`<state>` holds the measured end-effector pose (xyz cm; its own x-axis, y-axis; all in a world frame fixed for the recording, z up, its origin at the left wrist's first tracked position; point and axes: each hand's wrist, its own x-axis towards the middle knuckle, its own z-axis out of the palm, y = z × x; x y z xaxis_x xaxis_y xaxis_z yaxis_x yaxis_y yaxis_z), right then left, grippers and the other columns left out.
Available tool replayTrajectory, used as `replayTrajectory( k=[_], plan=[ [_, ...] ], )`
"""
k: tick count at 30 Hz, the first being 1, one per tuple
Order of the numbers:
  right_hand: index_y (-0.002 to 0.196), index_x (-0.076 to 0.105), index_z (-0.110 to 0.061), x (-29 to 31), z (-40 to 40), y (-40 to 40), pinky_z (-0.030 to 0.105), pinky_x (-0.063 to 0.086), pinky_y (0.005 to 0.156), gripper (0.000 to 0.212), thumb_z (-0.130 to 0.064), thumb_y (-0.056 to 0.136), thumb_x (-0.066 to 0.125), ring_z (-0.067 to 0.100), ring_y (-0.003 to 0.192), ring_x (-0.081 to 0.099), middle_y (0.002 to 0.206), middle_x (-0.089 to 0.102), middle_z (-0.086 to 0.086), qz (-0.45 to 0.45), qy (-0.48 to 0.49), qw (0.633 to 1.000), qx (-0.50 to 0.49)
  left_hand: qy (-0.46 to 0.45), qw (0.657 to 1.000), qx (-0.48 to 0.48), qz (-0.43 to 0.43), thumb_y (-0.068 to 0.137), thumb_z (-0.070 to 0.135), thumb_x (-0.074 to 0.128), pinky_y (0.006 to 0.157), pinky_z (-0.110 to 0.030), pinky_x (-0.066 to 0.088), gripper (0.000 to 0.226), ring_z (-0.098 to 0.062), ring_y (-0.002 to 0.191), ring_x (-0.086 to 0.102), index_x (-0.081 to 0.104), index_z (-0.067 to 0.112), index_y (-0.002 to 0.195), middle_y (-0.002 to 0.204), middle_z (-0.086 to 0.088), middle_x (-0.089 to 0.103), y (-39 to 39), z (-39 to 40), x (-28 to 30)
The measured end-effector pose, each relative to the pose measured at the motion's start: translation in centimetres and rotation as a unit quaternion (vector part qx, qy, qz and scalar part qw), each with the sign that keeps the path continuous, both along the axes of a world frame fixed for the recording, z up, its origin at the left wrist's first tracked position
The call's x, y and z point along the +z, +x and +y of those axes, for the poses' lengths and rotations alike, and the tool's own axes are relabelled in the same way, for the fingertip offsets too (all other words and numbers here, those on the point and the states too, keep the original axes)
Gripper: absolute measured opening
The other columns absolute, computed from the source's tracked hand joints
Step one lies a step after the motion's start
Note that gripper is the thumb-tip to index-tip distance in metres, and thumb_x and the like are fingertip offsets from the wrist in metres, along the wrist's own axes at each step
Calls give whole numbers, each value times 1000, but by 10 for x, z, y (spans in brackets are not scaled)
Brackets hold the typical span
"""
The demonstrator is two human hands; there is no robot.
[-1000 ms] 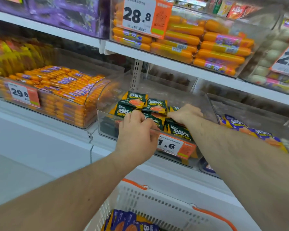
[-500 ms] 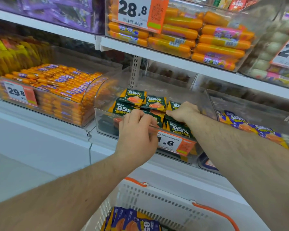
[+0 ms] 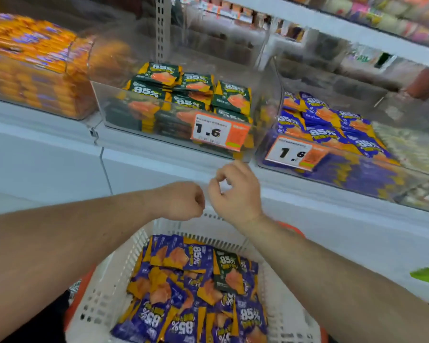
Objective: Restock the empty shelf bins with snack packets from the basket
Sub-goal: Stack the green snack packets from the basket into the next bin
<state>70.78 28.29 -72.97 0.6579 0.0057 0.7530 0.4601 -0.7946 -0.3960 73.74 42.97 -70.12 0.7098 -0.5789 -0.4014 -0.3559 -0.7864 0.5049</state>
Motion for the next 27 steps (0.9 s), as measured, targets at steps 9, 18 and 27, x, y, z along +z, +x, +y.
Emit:
replayTrajectory(
  k=[9, 18, 27],
  plan=[
    [104, 62, -13, -166, -60, -62, 32, 50, 67, 22, -24, 86, 58, 22, 84, 60, 95, 60, 4, 628, -40, 750, -204, 94, 992, -66, 61, 95, 23, 53, 76, -36, 52, 13, -20, 82, 60, 63, 21, 101, 99, 0, 66, -14, -4, -22],
    [150, 21, -16, -222, -54, -66, 43, 48, 99, 146, -85, 29, 67, 32, 127, 48, 144, 45, 11, 731, 42, 639, -235, 115, 988, -40, 95, 96, 20, 51, 81, -25, 41, 24, -12, 97, 54, 62, 21, 117, 105, 9, 56, -9, -10, -37],
    [150, 20, -15, -194, -53, -63, 37, 48, 94, 124, -63, 50, 75, 33, 128, 45, 145, 37, 16, 733, -4, 624, -272, 118, 988, -17, 95, 94, 19, 51, 63, -19, 41, 13, -4, 77, 52, 60, 23, 102, 101, 7, 60, -9, -5, -39]
  ],
)
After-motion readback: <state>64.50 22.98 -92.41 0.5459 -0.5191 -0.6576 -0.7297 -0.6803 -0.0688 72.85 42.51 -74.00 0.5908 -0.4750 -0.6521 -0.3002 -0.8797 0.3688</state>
